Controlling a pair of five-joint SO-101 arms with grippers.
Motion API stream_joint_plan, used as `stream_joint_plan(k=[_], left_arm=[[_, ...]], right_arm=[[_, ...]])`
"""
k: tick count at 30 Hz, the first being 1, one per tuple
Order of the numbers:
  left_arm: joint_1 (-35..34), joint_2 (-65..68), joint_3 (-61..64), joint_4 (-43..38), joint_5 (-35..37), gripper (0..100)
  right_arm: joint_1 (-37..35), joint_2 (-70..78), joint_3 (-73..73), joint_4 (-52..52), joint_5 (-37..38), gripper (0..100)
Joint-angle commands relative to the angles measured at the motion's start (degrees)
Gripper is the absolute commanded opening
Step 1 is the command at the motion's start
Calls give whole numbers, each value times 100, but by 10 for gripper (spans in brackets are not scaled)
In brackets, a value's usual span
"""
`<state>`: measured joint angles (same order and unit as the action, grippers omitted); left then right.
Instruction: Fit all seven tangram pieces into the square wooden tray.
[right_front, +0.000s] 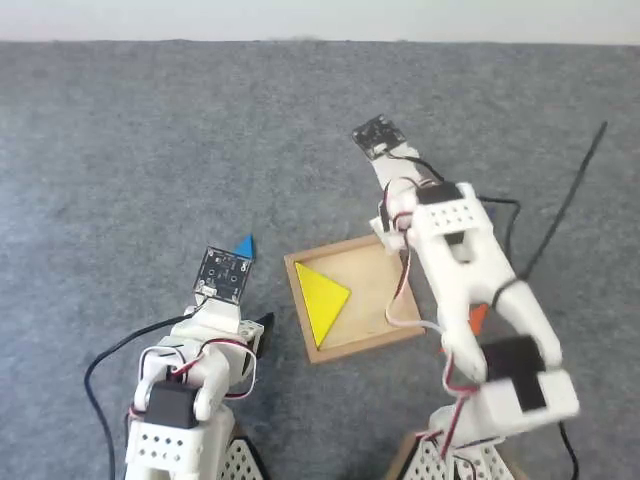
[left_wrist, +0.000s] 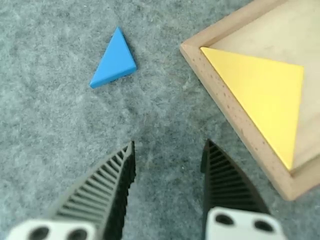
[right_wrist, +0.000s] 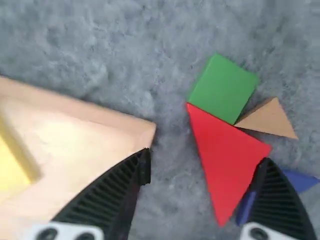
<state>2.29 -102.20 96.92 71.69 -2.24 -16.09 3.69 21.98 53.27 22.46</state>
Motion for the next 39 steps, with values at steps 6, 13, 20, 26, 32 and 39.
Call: stream_joint_plan(k=[6,13,20,26,32,39], left_arm=[[26,-44,-40,-26,-9,207],[26,-44,-40,-26,-9,207],[26,-44,-40,-26,-9,207],[26,-44,-40,-26,-9,207],[26,-44,-40,-26,-9,207],[26,-44,-40,-26,-9,207]], right_arm=[[505,470,-527,295,2110,322],[664,963,-695,215,2277,322],[884,1420,-1037,57,2268,319],[1068,1692,-1574,101,2268,319],[1024,2000,-1618,48,2374,318],[1024,2237,-1978,426,2541,317]])
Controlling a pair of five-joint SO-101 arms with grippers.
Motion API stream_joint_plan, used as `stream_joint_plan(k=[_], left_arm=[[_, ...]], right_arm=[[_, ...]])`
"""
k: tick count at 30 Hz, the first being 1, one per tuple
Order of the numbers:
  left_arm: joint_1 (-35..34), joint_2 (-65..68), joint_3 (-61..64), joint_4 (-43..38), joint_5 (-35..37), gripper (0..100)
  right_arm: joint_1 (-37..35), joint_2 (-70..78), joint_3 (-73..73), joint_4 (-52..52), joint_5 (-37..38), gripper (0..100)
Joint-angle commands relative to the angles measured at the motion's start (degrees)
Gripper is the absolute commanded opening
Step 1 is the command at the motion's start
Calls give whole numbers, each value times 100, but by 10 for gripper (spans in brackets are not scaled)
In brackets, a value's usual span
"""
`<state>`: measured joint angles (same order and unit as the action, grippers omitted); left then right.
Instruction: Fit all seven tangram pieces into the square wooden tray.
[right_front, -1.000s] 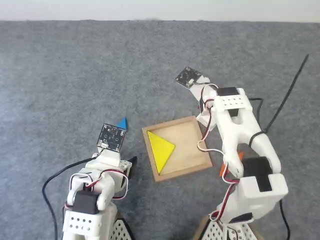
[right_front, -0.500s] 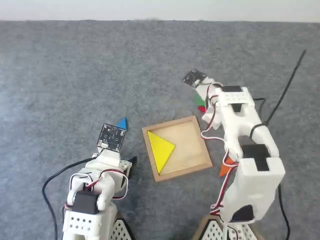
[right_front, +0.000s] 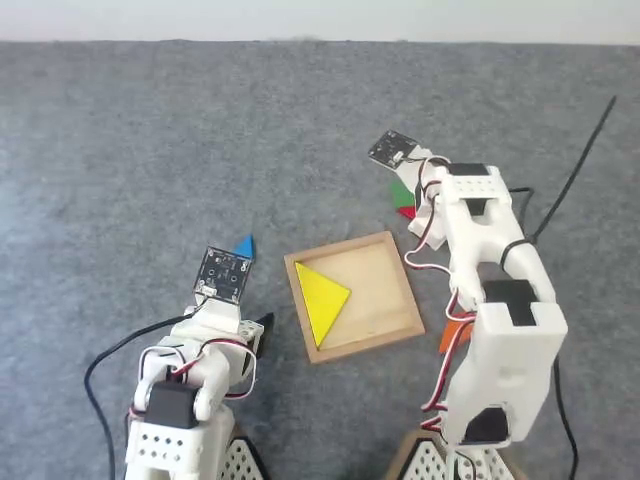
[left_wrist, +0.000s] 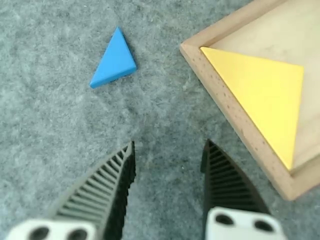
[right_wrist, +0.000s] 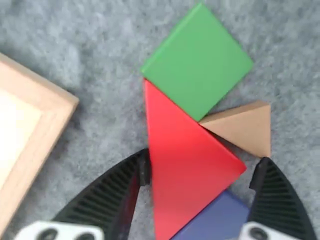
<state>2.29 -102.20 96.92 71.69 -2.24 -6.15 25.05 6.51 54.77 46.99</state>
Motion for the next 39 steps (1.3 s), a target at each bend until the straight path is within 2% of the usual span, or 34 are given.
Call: stream_joint_plan(k=[1,3,7,8,13,18,25,30,32,36,39], left_arm=[[26,-44,-40,-26,-9,207],[26,-44,-40,-26,-9,207],[26,-44,-40,-26,-9,207],[26,-44,-40,-26,-9,207],[26,-44,-40,-26,-9,207],[26,-44,-40,-26,-9,207],[26,-44,-40,-26,-9,207],[26,-44,-40,-26,-9,207],[26,-44,-40,-26,-9,207],[26,-44,-40,-26,-9,207],[26,-44,-40,-26,-9,207]], right_arm=[[31,163,-492,356,97,306],[31,259,-624,532,97,238],[31,356,-774,884,97,35],[31,356,-782,927,97,15],[84,347,-782,980,-79,32],[92,31,-870,971,-1002,17],[84,-1569,-853,1253,-2673,20],[13,-2167,-844,1868,-2936,25],[75,-2079,-844,1798,-2813,72],[92,-1402,-835,1798,-2787,253],[22,-769,-870,1525,-2884,291]])
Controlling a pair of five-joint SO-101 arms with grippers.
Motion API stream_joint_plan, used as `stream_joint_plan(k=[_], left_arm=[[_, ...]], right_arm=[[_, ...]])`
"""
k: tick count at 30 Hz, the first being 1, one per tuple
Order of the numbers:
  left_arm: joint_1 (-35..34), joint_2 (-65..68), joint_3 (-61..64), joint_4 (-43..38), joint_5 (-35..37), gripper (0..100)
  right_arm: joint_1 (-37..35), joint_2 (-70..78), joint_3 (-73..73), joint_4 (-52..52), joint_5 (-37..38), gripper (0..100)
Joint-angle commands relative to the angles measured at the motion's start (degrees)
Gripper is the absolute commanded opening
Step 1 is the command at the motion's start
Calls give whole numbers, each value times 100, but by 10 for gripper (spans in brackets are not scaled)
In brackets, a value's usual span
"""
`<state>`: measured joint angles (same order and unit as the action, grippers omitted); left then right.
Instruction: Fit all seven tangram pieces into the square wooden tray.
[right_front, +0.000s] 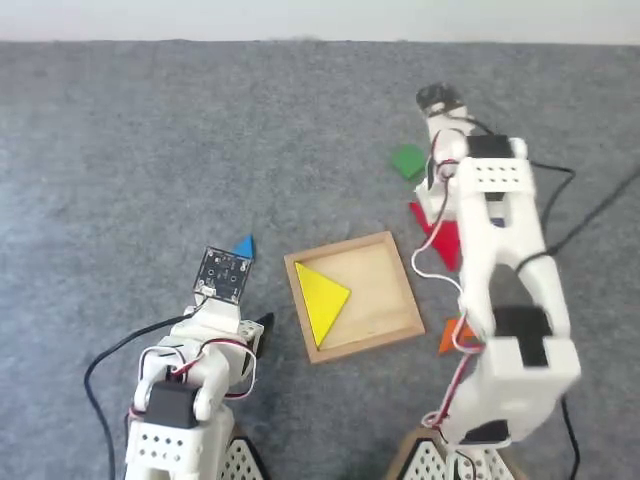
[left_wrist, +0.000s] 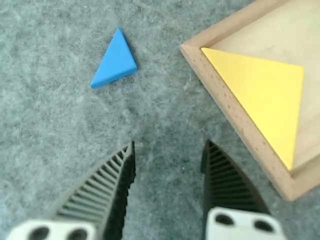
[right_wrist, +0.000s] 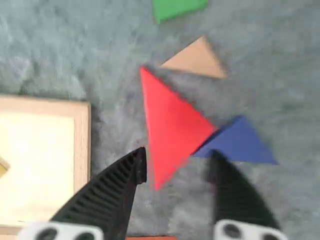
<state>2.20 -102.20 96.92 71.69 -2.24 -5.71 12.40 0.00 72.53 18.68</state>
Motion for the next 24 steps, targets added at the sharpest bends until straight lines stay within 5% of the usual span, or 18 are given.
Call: stream_joint_plan(k=[1,9,24], left_arm=[[35,-44,-40,-26,-9,207],[35,-44,-40,-26,-9,207],[35,-44,-40,-26,-9,207]], right_arm=[[-22,690,-211,-409,-220,283],[22,1200,-185,-998,-607,197],[-119,1156,299,-813,-607,212]])
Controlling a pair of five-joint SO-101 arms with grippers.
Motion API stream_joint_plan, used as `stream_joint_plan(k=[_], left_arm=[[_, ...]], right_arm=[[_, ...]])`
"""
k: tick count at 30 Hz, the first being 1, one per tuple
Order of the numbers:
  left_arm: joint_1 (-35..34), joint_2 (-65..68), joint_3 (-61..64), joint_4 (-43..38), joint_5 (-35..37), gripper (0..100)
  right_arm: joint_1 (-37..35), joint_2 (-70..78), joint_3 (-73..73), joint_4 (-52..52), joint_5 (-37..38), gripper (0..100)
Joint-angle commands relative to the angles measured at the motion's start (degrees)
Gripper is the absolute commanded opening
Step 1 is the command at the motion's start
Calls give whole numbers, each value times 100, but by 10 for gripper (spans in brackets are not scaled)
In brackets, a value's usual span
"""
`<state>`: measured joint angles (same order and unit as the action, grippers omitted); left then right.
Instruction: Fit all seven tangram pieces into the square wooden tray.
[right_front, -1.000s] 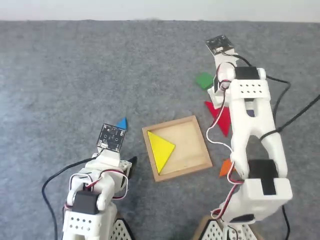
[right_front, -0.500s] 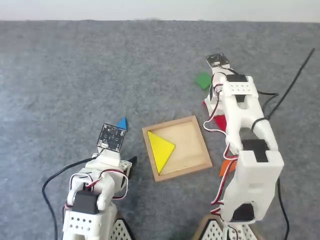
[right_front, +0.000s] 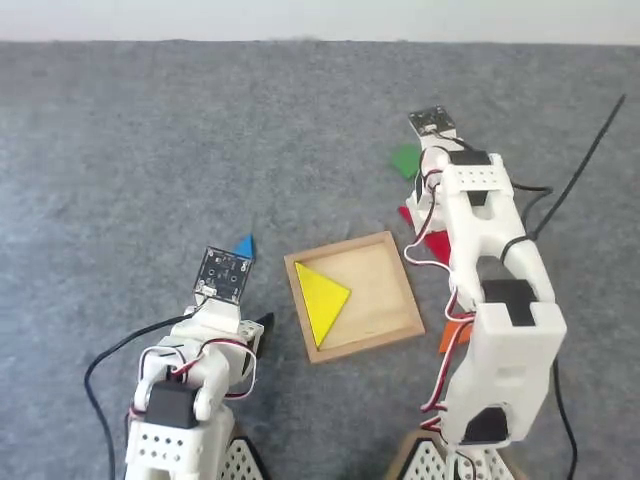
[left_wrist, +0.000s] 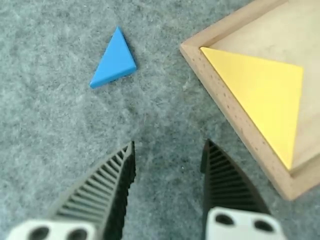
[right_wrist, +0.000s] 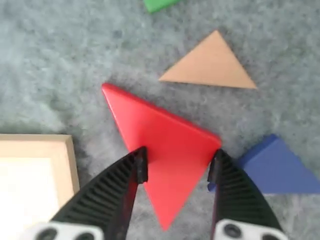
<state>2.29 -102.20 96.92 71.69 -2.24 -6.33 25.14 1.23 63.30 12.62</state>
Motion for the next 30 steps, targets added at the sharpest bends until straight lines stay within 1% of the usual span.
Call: stream_joint_plan(k=[1,4,6,9,12,15,17,22,27,30], left_arm=[[26,-44,-40,-26,-9,207],[26,-44,-40,-26,-9,207],[26,-44,-40,-26,-9,207],[26,-44,-40,-26,-9,207],[26,-44,-40,-26,-9,207],[26,-44,-40,-26,-9,207],[26,-44,-40,-26,-9,207],[26,-44,-40,-26,-9,207],[26,-44,-40,-26,-9,207],[26,-44,-40,-26,-9,207]], right_arm=[[-48,-189,167,110,9,233],[-57,-593,299,101,281,322],[-145,-910,510,66,413,356],[-295,-1288,1073,-391,501,358],[-453,-1490,1626,-866,923,358],[-549,-1464,1785,-1042,1310,358],[-549,-1314,1679,-1042,1538,358],[-338,-602,1081,-971,1635,358],[-242,-57,273,-259,1582,358],[-215,66,114,-189,1547,357]])
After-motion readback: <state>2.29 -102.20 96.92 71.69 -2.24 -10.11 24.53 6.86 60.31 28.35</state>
